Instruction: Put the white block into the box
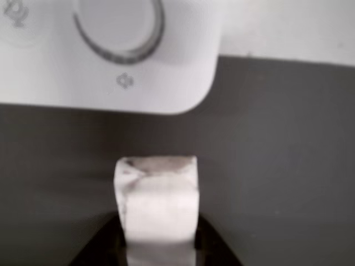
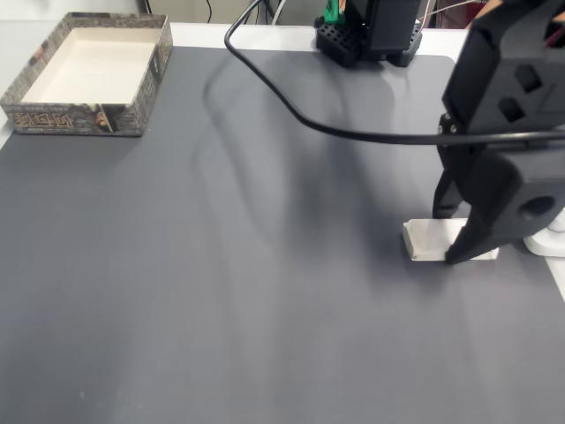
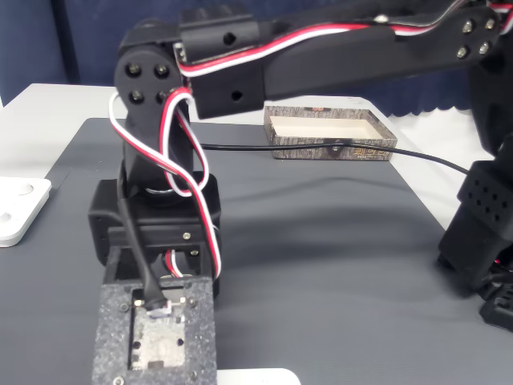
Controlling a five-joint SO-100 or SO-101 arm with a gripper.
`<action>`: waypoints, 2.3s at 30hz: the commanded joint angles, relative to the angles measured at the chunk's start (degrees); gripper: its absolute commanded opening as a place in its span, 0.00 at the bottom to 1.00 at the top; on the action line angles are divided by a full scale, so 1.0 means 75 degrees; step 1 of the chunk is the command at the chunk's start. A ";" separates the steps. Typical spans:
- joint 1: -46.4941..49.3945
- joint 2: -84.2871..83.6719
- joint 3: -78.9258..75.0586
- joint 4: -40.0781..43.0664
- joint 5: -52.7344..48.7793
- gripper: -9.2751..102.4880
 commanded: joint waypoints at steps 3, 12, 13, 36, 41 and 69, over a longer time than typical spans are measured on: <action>-0.0152 0.0094 -0.0527 0.0047 0.0012 0.15; -0.0059 0.1055 -0.0328 0.0047 -0.0328 0.14; 0.0000 0.1336 -0.0199 0.0047 -0.0492 0.13; 0.1828 0.5648 0.3434 0.1008 -0.5168 0.07; 0.2953 0.6316 0.3633 0.1160 -0.6340 0.07; 0.9609 0.5273 0.2484 0.0926 -0.3563 0.07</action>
